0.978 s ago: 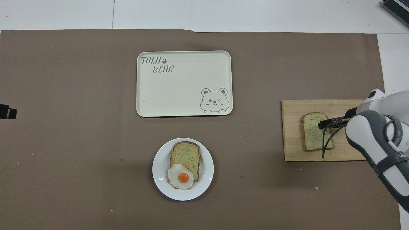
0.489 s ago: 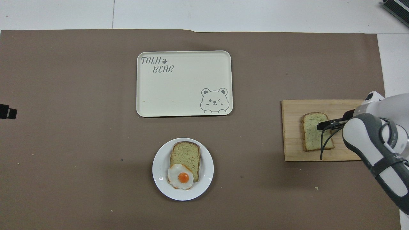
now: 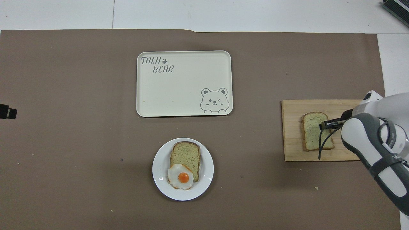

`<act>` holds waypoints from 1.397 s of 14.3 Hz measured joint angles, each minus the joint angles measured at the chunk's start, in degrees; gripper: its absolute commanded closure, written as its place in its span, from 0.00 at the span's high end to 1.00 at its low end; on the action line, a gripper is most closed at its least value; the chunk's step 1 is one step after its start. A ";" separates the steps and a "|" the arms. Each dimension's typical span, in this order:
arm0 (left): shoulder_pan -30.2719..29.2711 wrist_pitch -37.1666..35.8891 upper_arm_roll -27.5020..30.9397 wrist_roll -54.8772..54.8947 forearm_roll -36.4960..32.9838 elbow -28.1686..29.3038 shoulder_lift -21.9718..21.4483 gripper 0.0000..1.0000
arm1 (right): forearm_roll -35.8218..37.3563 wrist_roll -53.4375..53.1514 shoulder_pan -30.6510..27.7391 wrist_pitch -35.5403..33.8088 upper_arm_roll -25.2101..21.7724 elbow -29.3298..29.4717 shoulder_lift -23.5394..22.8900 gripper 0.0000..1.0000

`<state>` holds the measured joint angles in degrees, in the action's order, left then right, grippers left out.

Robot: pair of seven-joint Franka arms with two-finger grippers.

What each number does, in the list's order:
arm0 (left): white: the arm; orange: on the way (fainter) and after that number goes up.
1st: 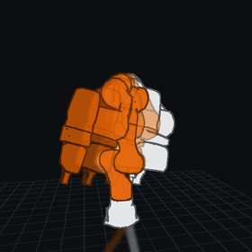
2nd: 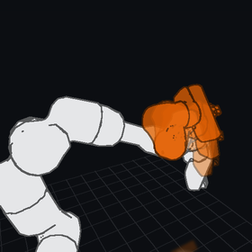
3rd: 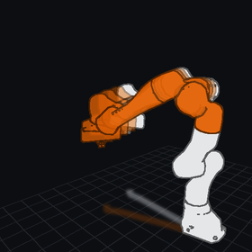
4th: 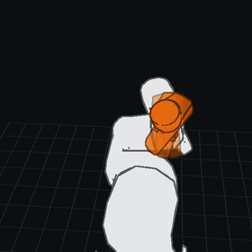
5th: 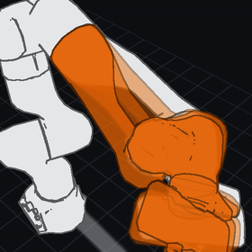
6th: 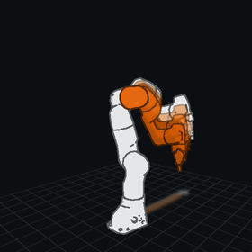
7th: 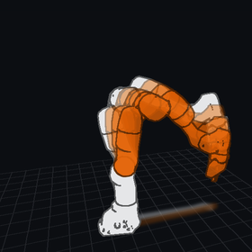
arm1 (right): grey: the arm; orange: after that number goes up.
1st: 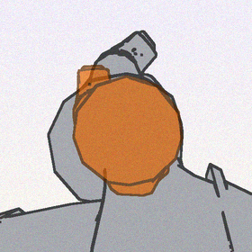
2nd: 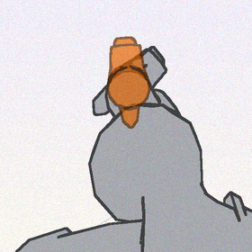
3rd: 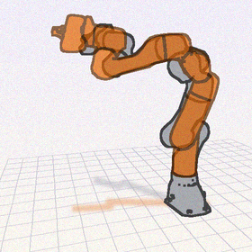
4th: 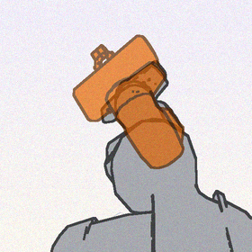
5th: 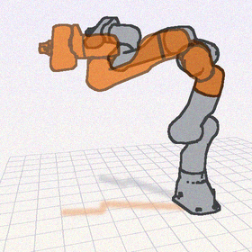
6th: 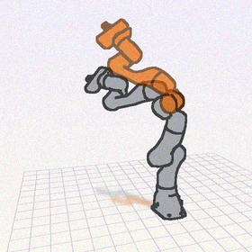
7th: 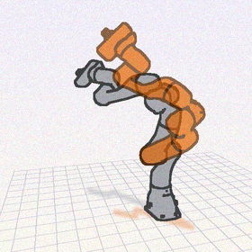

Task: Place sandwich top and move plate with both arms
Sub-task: 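Close the right gripper on the spread bread slice and lift it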

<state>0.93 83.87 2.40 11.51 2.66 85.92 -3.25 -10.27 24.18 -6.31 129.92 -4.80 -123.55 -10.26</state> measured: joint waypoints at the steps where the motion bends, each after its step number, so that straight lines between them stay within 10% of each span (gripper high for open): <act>1: 0.00 0.00 0.00 0.00 0.00 0.00 0.00 1.00 | 0.00 0.00 0.00 0.01 -0.13 0.00 0.00 0.00; 12: 0.00 0.00 0.00 -0.01 0.00 0.00 0.00 1.00 | 0.00 0.00 0.01 -0.29 -0.11 0.26 0.08 0.00; 20: 0.00 0.00 0.00 -0.01 0.00 0.00 0.00 1.00 | 0.00 0.00 -0.11 -14.85 -0.23 7.30 5.12 0.00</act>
<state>0.93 83.87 2.40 11.50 2.66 85.92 -3.25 -10.27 24.18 -6.43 115.07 -5.03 -116.25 -5.14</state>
